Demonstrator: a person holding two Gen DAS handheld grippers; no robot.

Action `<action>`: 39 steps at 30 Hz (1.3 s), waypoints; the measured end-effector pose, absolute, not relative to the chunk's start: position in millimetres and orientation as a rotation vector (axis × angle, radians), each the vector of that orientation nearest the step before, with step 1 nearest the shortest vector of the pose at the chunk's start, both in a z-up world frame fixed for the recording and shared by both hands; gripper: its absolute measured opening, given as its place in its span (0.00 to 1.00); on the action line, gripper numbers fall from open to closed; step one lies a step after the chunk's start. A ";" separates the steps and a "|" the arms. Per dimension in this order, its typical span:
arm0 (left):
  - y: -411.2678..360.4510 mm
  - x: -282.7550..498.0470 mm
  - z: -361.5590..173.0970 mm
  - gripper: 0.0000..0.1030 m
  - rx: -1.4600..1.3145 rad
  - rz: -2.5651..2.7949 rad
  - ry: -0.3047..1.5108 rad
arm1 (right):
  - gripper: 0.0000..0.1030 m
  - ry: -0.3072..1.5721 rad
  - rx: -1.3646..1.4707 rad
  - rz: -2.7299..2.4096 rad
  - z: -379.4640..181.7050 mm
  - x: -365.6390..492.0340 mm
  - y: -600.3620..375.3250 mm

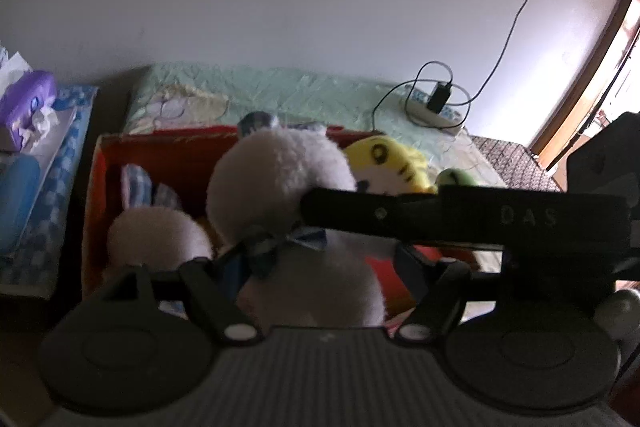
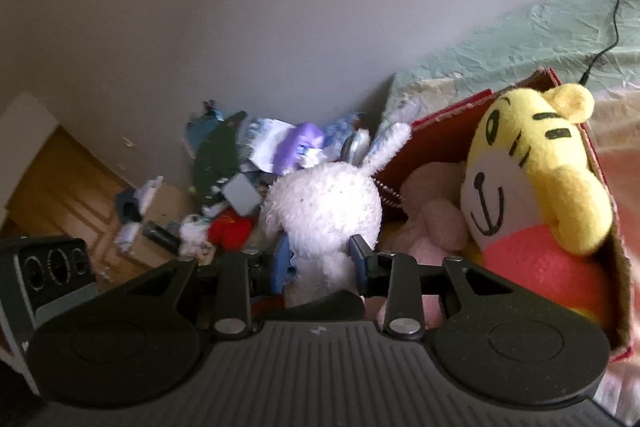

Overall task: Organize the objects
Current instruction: 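Lower the white bunny into the red box with the right tool, then press the bunny down into the box and open the right tool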

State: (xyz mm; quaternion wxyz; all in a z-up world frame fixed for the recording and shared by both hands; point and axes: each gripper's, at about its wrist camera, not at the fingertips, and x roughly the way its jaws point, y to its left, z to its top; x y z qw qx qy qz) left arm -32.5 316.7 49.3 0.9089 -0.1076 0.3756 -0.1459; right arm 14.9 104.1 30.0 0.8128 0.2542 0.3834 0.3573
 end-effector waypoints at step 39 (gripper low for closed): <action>334.4 8.0 -1.1 0.76 -0.161 -0.169 0.971 | 0.39 0.934 0.556 0.721 -3.3 48.0 121.3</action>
